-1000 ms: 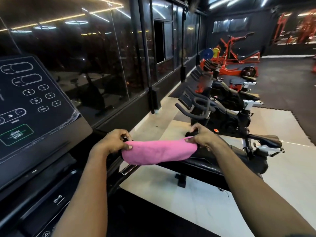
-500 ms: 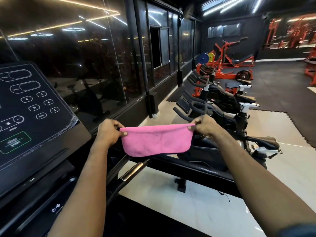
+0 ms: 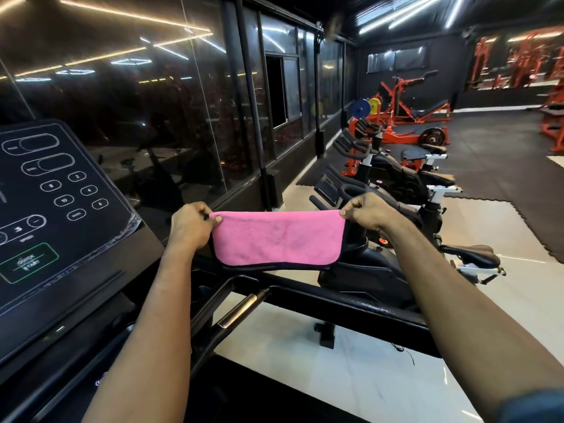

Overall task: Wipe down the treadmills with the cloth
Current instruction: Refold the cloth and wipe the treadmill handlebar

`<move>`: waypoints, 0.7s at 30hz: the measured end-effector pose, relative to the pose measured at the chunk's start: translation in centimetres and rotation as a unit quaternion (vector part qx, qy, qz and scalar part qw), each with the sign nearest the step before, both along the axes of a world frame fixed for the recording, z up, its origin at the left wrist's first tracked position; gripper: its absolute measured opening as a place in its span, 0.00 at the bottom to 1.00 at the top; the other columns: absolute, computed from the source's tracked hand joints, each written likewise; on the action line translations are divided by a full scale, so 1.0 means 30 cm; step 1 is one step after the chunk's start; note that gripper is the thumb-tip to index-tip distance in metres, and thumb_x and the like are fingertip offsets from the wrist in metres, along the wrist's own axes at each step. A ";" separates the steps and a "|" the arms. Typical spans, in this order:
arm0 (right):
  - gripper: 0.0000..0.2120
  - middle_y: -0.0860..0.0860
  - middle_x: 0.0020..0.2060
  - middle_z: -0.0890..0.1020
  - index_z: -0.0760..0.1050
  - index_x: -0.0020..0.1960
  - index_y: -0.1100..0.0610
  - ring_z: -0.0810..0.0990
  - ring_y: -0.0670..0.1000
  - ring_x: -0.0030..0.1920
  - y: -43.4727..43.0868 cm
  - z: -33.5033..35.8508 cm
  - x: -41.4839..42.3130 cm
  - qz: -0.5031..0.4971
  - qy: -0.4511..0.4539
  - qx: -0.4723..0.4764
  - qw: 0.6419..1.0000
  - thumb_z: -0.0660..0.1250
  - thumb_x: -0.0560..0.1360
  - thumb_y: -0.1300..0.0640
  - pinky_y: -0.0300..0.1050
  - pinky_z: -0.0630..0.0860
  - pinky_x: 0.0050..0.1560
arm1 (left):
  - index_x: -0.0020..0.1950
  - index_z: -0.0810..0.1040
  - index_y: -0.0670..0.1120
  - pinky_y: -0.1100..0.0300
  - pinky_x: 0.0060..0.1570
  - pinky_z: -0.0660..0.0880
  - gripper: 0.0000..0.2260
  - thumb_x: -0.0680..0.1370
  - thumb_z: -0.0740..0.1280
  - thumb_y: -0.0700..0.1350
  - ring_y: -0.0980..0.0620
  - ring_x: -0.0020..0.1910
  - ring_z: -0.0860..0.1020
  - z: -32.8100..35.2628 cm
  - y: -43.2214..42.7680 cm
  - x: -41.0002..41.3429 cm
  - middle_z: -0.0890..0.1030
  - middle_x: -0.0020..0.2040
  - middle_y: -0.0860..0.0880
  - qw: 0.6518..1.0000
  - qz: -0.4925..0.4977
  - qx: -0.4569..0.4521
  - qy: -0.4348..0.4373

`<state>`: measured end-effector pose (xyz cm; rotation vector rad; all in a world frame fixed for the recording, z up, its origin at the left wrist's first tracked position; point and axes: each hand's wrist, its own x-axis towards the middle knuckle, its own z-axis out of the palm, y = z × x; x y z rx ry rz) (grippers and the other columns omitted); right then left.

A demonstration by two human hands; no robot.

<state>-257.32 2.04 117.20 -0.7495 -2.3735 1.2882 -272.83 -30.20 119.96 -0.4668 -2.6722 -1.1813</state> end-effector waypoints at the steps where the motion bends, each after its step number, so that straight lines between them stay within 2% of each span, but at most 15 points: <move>1: 0.05 0.51 0.39 0.82 0.82 0.45 0.60 0.78 0.48 0.43 -0.003 -0.004 0.000 -0.010 0.010 0.002 1.000 0.70 0.79 0.61 0.43 0.75 0.45 | 0.43 0.78 0.44 0.61 0.33 0.66 0.06 0.79 0.71 0.43 0.53 0.35 0.72 -0.003 0.001 0.005 0.74 0.35 0.50 1.000 -0.009 0.004 0.008; 4: 0.09 0.50 0.39 0.81 0.78 0.43 0.53 0.78 0.51 0.44 -0.005 -0.027 -0.004 -0.018 0.068 -0.023 0.997 0.67 0.81 0.58 0.50 0.76 0.51 | 0.51 0.73 0.45 0.61 0.35 0.66 0.06 0.83 0.64 0.47 0.54 0.39 0.73 -0.004 0.004 0.036 0.76 0.42 0.49 0.998 -0.038 0.033 0.020; 6: 0.08 0.49 0.39 0.81 0.77 0.45 0.52 0.78 0.51 0.44 -0.014 -0.035 0.003 -0.014 0.134 -0.042 0.990 0.65 0.82 0.58 0.50 0.76 0.49 | 0.53 0.71 0.45 0.62 0.36 0.65 0.06 0.85 0.61 0.47 0.57 0.40 0.73 -0.001 0.003 0.059 0.76 0.43 0.50 0.995 -0.053 0.073 0.043; 8: 0.06 0.48 0.39 0.82 0.79 0.49 0.54 0.79 0.46 0.42 -0.033 -0.030 0.021 -0.025 0.212 -0.050 0.976 0.65 0.83 0.59 0.43 0.78 0.43 | 0.54 0.70 0.46 0.63 0.37 0.66 0.04 0.85 0.60 0.46 0.58 0.40 0.74 0.006 -0.002 0.077 0.76 0.43 0.52 0.988 -0.064 0.113 0.084; 11: 0.06 0.46 0.38 0.83 0.80 0.51 0.56 0.78 0.39 0.35 -0.058 -0.011 0.037 -0.030 0.281 -0.062 0.957 0.66 0.81 0.63 0.33 0.73 0.32 | 0.55 0.72 0.48 0.64 0.36 0.67 0.02 0.84 0.63 0.45 0.60 0.38 0.74 0.018 -0.009 0.078 0.76 0.42 0.55 0.981 -0.077 0.137 0.116; 14: 0.10 0.48 0.42 0.84 0.80 0.52 0.54 0.81 0.38 0.37 -0.061 -0.009 0.034 -0.013 0.247 -0.078 0.966 0.68 0.79 0.68 0.30 0.73 0.33 | 0.56 0.74 0.51 0.67 0.39 0.68 0.04 0.83 0.65 0.43 0.61 0.42 0.75 0.021 -0.017 0.064 0.78 0.46 0.56 0.984 -0.078 0.122 0.100; 18: 0.11 0.51 0.41 0.85 0.83 0.51 0.57 0.83 0.45 0.42 -0.051 -0.036 0.036 -0.012 0.223 -0.128 0.966 0.69 0.76 0.71 0.32 0.76 0.36 | 0.55 0.78 0.53 0.67 0.43 0.71 0.08 0.80 0.69 0.41 0.59 0.45 0.78 0.002 -0.027 0.046 0.80 0.48 0.54 0.985 -0.096 0.122 0.070; 21: 0.10 0.52 0.40 0.84 0.82 0.47 0.58 0.81 0.48 0.41 -0.056 -0.033 0.059 -0.012 0.213 -0.138 0.967 0.69 0.76 0.72 0.33 0.76 0.35 | 0.53 0.80 0.51 0.61 0.49 0.77 0.06 0.80 0.69 0.40 0.55 0.45 0.81 -0.012 -0.035 0.042 0.83 0.48 0.51 0.983 -0.099 0.134 0.073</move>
